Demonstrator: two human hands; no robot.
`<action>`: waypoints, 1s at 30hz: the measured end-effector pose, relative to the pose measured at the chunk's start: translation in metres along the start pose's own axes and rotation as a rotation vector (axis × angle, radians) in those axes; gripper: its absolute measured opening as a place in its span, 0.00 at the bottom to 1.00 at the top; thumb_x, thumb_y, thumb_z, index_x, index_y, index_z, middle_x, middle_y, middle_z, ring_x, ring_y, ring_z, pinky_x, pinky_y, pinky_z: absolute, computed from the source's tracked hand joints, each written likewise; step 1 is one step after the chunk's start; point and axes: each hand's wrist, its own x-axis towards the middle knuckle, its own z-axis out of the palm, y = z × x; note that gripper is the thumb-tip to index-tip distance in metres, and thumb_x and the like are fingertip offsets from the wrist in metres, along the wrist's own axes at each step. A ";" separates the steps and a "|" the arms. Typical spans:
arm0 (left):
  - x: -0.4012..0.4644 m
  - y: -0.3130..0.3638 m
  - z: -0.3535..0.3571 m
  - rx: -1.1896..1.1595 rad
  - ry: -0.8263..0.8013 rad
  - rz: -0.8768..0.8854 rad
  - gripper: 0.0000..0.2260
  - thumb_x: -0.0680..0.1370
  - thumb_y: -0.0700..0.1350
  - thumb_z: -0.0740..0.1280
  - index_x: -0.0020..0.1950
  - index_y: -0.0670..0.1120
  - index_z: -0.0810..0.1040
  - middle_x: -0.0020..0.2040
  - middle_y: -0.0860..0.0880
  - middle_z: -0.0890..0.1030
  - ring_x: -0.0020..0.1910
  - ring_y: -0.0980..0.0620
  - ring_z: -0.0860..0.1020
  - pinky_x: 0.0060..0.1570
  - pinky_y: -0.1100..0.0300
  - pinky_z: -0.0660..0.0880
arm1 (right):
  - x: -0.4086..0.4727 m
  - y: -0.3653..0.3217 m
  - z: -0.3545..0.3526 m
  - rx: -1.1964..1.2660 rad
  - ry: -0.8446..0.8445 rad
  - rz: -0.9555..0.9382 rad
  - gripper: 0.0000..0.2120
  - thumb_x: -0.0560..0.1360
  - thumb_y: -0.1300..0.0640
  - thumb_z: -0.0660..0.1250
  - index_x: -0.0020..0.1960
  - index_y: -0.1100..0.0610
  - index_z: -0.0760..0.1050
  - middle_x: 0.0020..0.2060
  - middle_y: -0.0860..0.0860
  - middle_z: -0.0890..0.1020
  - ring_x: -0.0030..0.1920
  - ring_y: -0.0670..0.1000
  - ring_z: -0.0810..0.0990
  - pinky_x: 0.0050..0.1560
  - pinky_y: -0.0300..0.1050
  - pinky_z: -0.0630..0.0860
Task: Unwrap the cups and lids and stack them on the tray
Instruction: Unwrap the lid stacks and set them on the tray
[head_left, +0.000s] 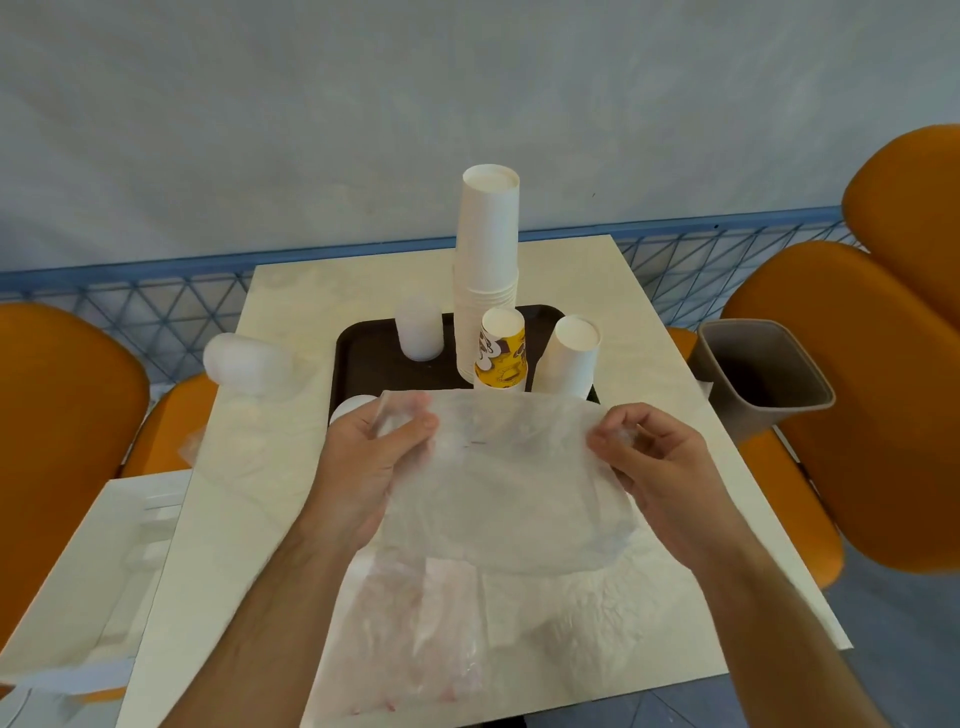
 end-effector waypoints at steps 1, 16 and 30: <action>0.000 0.000 -0.001 0.006 0.019 0.006 0.08 0.74 0.36 0.73 0.52 0.43 0.85 0.50 0.44 0.85 0.46 0.47 0.84 0.48 0.56 0.83 | 0.000 0.000 0.002 0.001 0.041 -0.018 0.04 0.74 0.66 0.71 0.49 0.65 0.80 0.47 0.62 0.82 0.50 0.64 0.81 0.58 0.58 0.81; 0.000 -0.001 -0.012 -0.022 -0.075 -0.030 0.14 0.75 0.38 0.72 0.60 0.46 0.81 0.61 0.44 0.81 0.48 0.49 0.83 0.49 0.52 0.81 | 0.002 0.027 0.008 -0.038 0.041 -0.049 0.12 0.78 0.71 0.65 0.54 0.59 0.82 0.54 0.61 0.84 0.53 0.65 0.82 0.59 0.67 0.79; -0.001 -0.009 -0.022 0.200 -0.411 0.012 0.31 0.69 0.29 0.74 0.67 0.53 0.77 0.49 0.43 0.83 0.42 0.48 0.81 0.44 0.56 0.82 | 0.004 0.006 -0.037 -0.032 -0.177 0.098 0.29 0.76 0.78 0.63 0.68 0.52 0.76 0.63 0.44 0.82 0.60 0.60 0.82 0.52 0.51 0.84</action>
